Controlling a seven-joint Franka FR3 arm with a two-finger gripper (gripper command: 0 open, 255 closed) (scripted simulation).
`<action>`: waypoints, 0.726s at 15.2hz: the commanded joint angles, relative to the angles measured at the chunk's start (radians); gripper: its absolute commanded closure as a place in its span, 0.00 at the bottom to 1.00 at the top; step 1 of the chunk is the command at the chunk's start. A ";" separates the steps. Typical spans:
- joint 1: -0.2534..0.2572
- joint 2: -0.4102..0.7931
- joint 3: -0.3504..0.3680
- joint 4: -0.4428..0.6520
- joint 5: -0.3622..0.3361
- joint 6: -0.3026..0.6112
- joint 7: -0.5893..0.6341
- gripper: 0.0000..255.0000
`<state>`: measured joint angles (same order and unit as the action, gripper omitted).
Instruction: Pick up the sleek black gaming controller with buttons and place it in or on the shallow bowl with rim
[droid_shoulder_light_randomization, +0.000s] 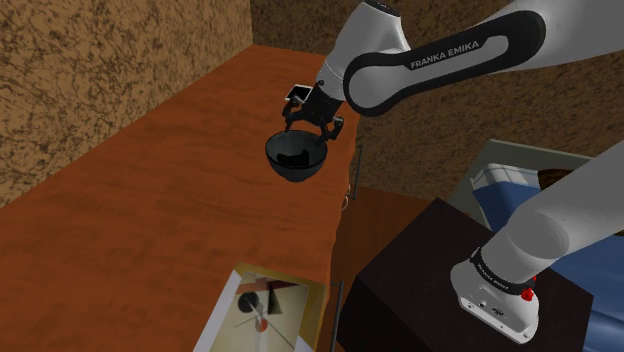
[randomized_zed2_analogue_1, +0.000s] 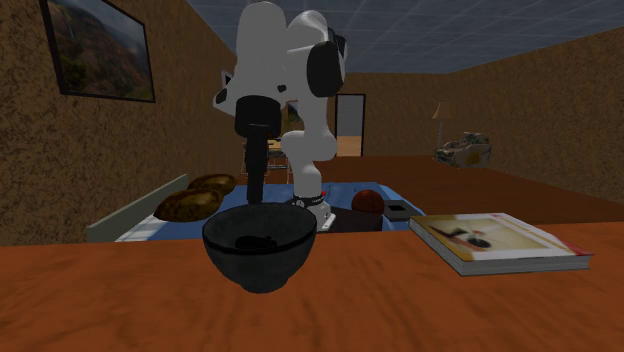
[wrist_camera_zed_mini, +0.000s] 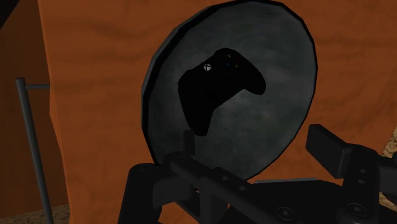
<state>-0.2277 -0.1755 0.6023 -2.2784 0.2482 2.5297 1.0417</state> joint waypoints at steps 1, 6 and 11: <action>0.000 0.000 0.000 0.000 0.000 0.000 0.000 0.00; 0.017 -0.116 -0.047 0.018 0.061 -0.130 -0.043 0.00; 0.017 -0.116 -0.047 0.018 0.060 -0.130 -0.043 0.00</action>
<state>-0.2104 -0.2909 0.5554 -2.2604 0.3083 2.4006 0.9986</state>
